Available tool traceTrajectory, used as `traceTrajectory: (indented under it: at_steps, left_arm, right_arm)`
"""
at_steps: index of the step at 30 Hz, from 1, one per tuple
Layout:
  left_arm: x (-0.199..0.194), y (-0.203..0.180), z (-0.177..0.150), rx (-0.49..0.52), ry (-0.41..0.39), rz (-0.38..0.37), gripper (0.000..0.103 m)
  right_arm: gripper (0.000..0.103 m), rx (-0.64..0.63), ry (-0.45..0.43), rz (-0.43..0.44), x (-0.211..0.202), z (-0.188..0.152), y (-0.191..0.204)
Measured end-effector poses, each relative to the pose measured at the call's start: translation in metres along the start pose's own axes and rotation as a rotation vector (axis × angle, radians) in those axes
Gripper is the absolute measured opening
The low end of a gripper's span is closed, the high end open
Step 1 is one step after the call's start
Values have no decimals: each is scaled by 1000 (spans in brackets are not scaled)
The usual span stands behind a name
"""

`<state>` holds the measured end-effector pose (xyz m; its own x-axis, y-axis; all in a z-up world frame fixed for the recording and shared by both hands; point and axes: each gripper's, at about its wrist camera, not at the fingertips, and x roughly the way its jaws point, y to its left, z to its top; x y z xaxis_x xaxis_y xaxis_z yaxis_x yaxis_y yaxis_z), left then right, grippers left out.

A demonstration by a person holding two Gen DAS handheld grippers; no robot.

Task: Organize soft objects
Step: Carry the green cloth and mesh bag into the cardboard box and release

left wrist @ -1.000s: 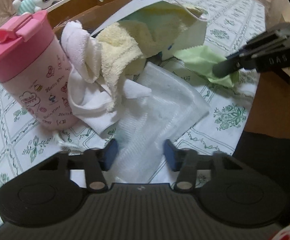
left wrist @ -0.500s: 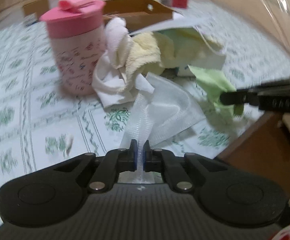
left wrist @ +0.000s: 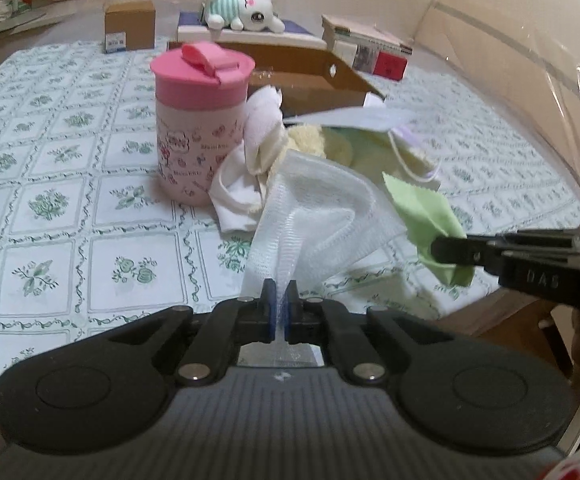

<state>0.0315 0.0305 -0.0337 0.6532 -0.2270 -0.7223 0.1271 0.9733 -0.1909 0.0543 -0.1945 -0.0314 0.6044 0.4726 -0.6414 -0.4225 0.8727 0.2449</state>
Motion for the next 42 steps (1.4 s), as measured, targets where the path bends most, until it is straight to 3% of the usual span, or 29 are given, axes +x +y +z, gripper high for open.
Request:
traceTrajectory:
  at_steps: [13,23,33,42]
  left_arm:
    - [-27,-8,13,3,-81,-32,2]
    - [-34,-15,48,19,-119,-46,2]
    - [-32,-16,126,46,-155,-40,2]
    - [17,10,224,40,-118,-72,2]
  right_arm:
    - [7,-32,-64,-54,-37,4,8]
    - [7,-34,-128,-76,-60,26,-7]
    - [7,-28,-165,-13,-56,82,-34]
    - [7,13,-129,58,4,162,-76]
